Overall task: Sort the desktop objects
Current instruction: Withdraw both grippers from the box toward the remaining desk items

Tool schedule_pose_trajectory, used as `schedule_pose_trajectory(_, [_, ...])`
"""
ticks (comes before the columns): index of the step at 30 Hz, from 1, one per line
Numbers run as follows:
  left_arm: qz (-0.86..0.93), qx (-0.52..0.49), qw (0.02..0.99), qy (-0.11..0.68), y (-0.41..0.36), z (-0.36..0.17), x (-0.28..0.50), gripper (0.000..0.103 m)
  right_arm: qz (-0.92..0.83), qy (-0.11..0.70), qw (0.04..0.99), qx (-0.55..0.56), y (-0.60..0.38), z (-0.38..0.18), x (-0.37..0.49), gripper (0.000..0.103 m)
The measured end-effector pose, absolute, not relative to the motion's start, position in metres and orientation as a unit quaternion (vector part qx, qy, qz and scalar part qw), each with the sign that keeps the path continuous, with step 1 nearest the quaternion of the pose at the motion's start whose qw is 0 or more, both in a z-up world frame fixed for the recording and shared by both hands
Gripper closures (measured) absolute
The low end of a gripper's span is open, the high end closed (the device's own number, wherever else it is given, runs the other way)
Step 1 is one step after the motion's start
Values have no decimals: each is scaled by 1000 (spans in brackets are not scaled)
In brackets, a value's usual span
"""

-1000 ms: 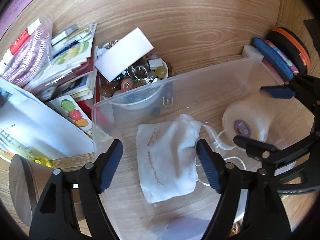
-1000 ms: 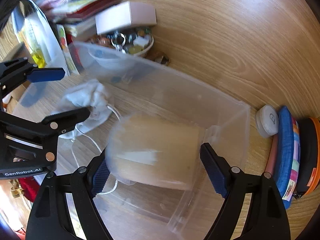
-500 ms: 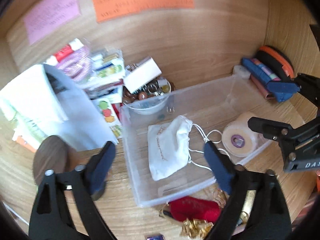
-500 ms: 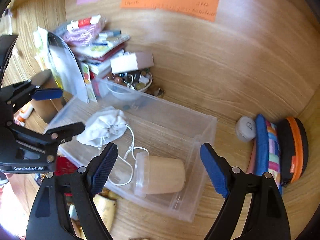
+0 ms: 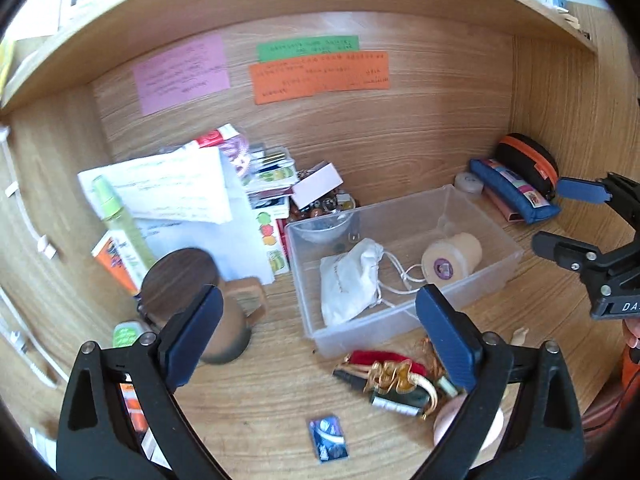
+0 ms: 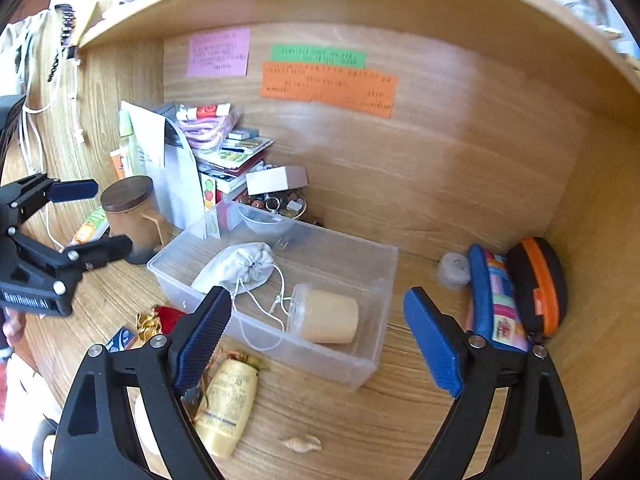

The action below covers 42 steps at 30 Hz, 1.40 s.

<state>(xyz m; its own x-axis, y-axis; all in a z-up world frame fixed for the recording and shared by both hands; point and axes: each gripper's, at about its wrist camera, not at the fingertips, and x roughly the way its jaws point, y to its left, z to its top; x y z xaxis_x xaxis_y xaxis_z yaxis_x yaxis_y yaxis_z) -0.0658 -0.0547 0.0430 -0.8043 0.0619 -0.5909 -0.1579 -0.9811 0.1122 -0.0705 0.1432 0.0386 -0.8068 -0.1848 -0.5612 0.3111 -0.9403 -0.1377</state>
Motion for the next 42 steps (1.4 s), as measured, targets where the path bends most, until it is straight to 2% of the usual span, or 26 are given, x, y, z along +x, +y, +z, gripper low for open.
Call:
schedule_pose_trajectory(4, [948, -304, 45, 77, -65, 33, -50, 4, -948, 114, 119, 271, 148, 30, -50, 8])
schedule_pose_trajectory(10, [932, -354, 34, 70, -79, -7, -43, 3, -950, 129, 100, 268, 153, 4, -27, 7])
schedule_pose_trajectory(18, [906, -412, 40, 86, -78, -60, -33, 3, -943, 102, 100, 301, 169, -22, -23, 7])
schedule_pose_trajectory(36, [891, -445, 66, 49, -79, -93, -37, 4, -906, 91, 100, 401, 181, -83, -37, 8])
schedule_pose_trajectory(42, [891, -446, 74, 36, -87, -93, -42, 17, -898, 72, 99, 422, 184, -87, -49, 9])
